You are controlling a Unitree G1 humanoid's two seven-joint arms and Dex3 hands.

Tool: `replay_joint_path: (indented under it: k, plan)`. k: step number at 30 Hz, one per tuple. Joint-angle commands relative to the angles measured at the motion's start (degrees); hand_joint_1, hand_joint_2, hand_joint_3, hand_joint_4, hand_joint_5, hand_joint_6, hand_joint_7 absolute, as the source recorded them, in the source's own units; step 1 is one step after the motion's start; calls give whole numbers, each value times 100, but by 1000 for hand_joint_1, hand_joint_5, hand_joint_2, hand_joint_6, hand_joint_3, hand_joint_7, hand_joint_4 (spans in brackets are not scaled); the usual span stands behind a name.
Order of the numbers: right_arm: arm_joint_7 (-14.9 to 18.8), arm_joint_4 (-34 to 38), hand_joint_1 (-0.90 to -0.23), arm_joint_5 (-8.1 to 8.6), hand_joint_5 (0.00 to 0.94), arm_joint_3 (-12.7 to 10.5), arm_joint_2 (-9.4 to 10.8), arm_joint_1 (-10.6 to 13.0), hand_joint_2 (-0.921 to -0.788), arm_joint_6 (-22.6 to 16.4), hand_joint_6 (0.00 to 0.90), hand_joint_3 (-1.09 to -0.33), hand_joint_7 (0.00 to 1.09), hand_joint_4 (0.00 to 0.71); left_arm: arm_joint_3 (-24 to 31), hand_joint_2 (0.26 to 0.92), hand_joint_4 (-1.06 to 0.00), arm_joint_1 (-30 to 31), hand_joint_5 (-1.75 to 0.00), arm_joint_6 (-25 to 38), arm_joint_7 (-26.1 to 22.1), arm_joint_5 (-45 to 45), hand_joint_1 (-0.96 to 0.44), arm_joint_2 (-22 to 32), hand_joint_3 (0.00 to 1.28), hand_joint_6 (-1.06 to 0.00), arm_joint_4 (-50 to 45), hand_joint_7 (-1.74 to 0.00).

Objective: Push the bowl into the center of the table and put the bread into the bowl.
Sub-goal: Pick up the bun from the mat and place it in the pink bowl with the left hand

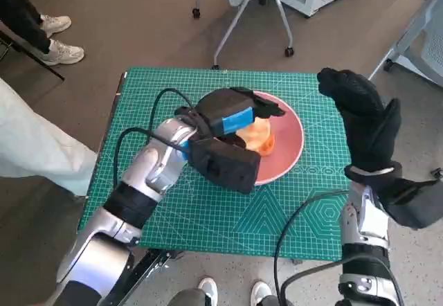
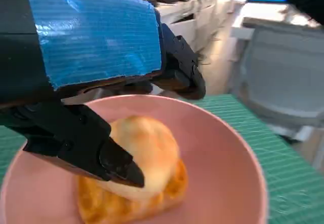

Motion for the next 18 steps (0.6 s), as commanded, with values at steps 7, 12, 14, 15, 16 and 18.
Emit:
replay_joint_path:
  k: [7,12,14,15,16,18]
  plan:
    - [-77,-48,-669,-22,12,37,-1,-7,-921,113,90,-759,535,224,907,875,-138,469,0,174,-801,-1447,-354,245,3,-296,-839,0]
    - [-107,-148,-669,-55,11,67,-8,-27,-921,146,97,-759,534,225,1407,877,-90,728,0,329,-1298,-2413,-335,281,3,-264,-1269,1]
    - [-111,-194,-669,-64,11,80,-18,-32,-921,160,98,-759,533,225,1608,878,-71,832,0,331,-1456,-2807,-330,288,4,-253,-1430,0]
    - [-121,-233,-669,-74,11,91,-24,-34,-921,174,99,-758,532,226,1734,879,-57,886,0,282,-1514,-3035,-327,267,4,-245,-1491,0]
    - [-130,-260,-669,-81,10,99,-29,-35,-921,186,97,-758,530,226,1817,880,-40,922,0,248,-1555,-3194,-324,253,4,-236,-1532,0]
    - [-163,-363,-668,-108,10,128,-41,-52,-921,244,95,-759,527,226,2119,884,-21,1020,1,40,-1555,-3694,-330,95,6,-226,-1586,0]
